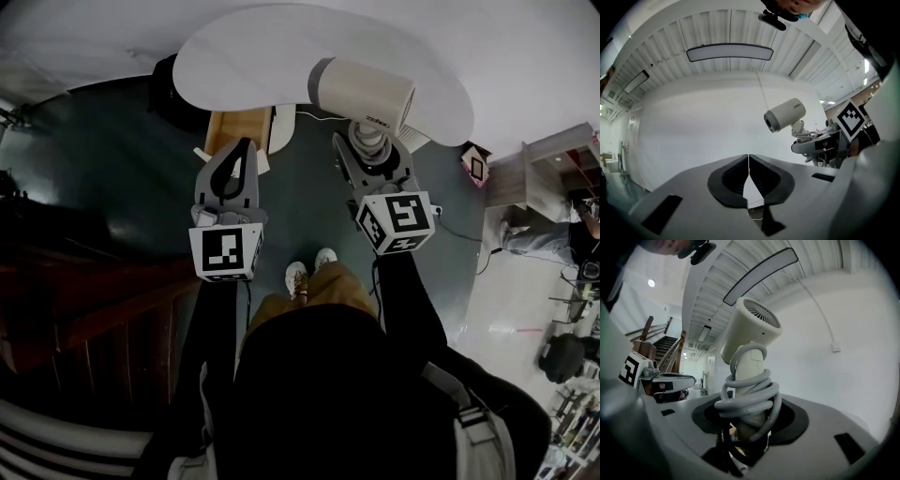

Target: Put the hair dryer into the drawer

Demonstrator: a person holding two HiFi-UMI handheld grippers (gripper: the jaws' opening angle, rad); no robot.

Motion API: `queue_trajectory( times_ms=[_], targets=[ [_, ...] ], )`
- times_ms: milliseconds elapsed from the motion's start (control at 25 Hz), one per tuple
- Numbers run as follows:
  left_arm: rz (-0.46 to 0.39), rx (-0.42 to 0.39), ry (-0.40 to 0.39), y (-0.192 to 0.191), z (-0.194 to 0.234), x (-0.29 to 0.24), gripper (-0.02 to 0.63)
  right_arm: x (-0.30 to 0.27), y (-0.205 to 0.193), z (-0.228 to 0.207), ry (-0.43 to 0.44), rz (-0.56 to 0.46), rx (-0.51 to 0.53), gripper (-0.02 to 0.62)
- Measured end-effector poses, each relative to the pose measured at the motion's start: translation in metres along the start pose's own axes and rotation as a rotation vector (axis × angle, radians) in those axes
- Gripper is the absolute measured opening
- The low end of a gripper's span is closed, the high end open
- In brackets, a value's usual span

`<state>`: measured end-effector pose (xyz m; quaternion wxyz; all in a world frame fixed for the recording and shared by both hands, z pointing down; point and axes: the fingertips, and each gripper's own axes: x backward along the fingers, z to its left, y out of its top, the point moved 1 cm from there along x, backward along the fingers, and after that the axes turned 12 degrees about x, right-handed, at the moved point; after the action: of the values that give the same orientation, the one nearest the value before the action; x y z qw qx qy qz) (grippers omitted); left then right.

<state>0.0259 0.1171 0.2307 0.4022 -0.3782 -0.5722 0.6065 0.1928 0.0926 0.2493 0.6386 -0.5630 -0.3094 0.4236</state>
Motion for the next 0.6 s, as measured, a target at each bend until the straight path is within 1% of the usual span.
queue_trajectory(
  times_ms=[160, 360, 600],
  targets=[
    [-0.017, 0.013, 0.027, -0.002, 0.021, -0.004, 0.020, -0.026, -0.002, 0.013, 0.052, 0.003, 0.005, 0.242],
    [0.009, 0.007, 0.088, -0.012, 0.048, -0.017, 0.020, -0.063, -0.011, 0.021, 0.126, 0.005, 0.000, 0.242],
    [0.025, -0.013, 0.136, -0.015, 0.076, -0.040, 0.020, -0.117, -0.016, 0.024, 0.211, -0.006, -0.003, 0.242]
  ],
)
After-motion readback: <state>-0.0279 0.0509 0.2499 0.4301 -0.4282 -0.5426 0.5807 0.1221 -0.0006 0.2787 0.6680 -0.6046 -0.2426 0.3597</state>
